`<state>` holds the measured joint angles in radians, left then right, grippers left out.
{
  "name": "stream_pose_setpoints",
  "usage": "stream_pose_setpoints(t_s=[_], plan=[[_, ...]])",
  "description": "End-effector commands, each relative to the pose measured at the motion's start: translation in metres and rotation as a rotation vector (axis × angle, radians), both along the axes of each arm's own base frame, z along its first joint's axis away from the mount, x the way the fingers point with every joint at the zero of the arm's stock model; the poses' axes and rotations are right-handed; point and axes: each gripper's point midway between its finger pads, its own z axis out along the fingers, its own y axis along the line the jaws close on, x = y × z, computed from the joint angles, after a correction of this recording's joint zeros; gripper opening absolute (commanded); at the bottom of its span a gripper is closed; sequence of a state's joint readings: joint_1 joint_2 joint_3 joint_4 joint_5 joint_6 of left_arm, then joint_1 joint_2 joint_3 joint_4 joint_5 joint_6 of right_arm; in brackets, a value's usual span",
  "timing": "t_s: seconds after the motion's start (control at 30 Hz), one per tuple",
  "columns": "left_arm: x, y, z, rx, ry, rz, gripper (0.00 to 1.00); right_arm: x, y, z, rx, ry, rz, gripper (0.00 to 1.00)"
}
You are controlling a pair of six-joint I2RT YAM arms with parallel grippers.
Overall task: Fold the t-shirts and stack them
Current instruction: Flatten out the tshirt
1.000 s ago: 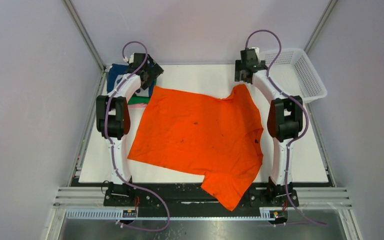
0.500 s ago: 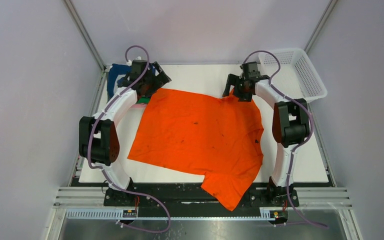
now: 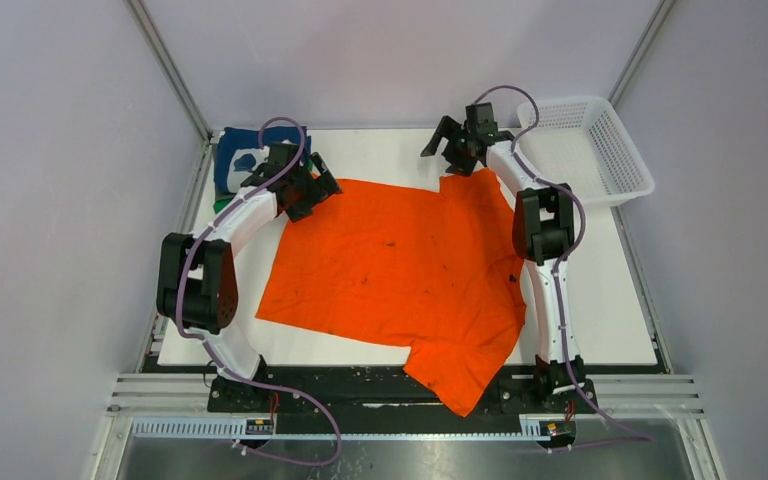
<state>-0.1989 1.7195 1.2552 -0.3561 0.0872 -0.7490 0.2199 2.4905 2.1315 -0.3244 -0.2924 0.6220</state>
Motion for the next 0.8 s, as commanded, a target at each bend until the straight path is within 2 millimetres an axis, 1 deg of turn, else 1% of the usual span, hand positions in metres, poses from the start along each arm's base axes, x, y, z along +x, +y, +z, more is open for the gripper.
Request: stream_pose_setpoints(t_s=[0.0, 0.03, 0.07, 0.1, 0.17, 0.2, 0.23, 0.3, 0.37, 0.43, 0.53, 0.63, 0.7, 0.77], plan=[[-0.001, 0.002, 0.023, 0.006, -0.061, -0.019, 0.99, -0.012, 0.005, 0.061, -0.049, -0.047, 0.065, 0.99], [-0.004, 0.003, 0.017, 0.013, -0.042, -0.021, 0.99, -0.027, -0.001, 0.063, -0.095, -0.027, 0.077, 0.99], [-0.007, 0.003, 0.011, 0.016, -0.019, -0.026, 0.99, -0.051, -0.007, 0.057, -0.14, 0.012, 0.092, 0.99], [-0.011, 0.002, 0.006, 0.014, -0.002, -0.034, 0.99, -0.071, -0.013, 0.057, -0.167, 0.026, 0.101, 0.99], [-0.017, -0.002, -0.006, 0.004, 0.027, -0.052, 0.99, -0.116, -0.027, 0.042, -0.22, 0.071, 0.089, 0.99], [-0.021, -0.003, -0.011, 0.001, 0.039, -0.058, 0.99, -0.134, -0.035, 0.039, -0.249, 0.076, 0.077, 0.99], [-0.024, -0.004, -0.017, 0.002, 0.053, -0.062, 0.99, -0.152, -0.044, 0.03, -0.282, 0.097, 0.066, 1.0], [-0.028, -0.002, -0.03, 0.017, 0.072, -0.043, 0.99, -0.179, -0.057, 0.021, -0.331, 0.144, 0.066, 1.0], [-0.03, -0.004, -0.04, 0.003, 0.093, -0.035, 0.99, -0.199, -0.066, 0.012, -0.367, 0.196, 0.081, 0.99], [-0.028, -0.011, -0.046, -0.024, 0.102, -0.036, 0.99, -0.209, -0.071, 0.001, -0.38, 0.23, 0.087, 1.0], [-0.026, -0.017, -0.057, -0.036, 0.123, -0.026, 0.99, -0.21, -0.075, -0.013, -0.38, 0.273, 0.094, 1.0], [-0.022, -0.013, -0.067, -0.038, 0.146, 0.04, 0.99, -0.195, -0.085, -0.022, -0.394, 0.297, 0.07, 0.99], [-0.017, -0.016, -0.07, -0.057, 0.152, 0.053, 0.99, -0.18, -0.082, -0.024, -0.339, 0.31, 0.062, 1.0], [-0.012, -0.019, -0.072, -0.073, 0.161, 0.062, 0.99, -0.167, -0.081, -0.022, -0.321, 0.313, 0.056, 1.0]])
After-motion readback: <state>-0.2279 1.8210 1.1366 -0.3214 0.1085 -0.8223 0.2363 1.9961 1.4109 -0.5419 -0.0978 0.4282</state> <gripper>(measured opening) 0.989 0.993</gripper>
